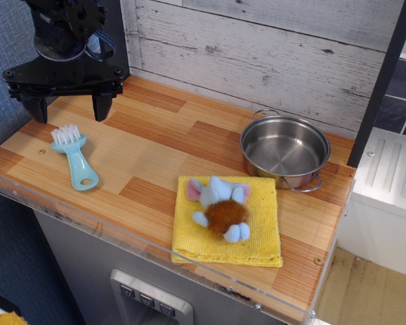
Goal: Move the brush to the top left of the pot
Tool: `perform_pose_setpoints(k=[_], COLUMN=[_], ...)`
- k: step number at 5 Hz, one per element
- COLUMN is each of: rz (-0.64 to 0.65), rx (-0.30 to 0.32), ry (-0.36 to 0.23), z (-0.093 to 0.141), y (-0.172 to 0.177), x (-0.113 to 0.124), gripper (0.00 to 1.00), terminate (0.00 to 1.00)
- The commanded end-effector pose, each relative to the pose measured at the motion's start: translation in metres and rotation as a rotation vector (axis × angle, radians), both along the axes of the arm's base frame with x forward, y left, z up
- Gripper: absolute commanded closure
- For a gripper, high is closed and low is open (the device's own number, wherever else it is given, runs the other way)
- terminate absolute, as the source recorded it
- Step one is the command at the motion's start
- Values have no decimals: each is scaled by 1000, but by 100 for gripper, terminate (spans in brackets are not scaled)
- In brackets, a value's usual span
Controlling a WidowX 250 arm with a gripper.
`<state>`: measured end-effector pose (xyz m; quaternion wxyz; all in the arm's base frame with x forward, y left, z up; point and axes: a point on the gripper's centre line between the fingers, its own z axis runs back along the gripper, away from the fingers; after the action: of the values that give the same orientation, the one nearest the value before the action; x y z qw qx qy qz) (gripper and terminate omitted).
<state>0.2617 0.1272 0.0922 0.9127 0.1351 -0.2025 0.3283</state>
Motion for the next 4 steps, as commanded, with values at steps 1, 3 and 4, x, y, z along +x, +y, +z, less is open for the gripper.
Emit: perform_pose_setpoints(k=[1, 3, 4], rz=[0, 54, 66], rx=[0, -52, -66], ry=[0, 4, 16], z=[0, -29, -40], y=[0, 10, 16], x=[0, -1, 1], gripper=[0, 0, 0], terminate=[0, 0, 0])
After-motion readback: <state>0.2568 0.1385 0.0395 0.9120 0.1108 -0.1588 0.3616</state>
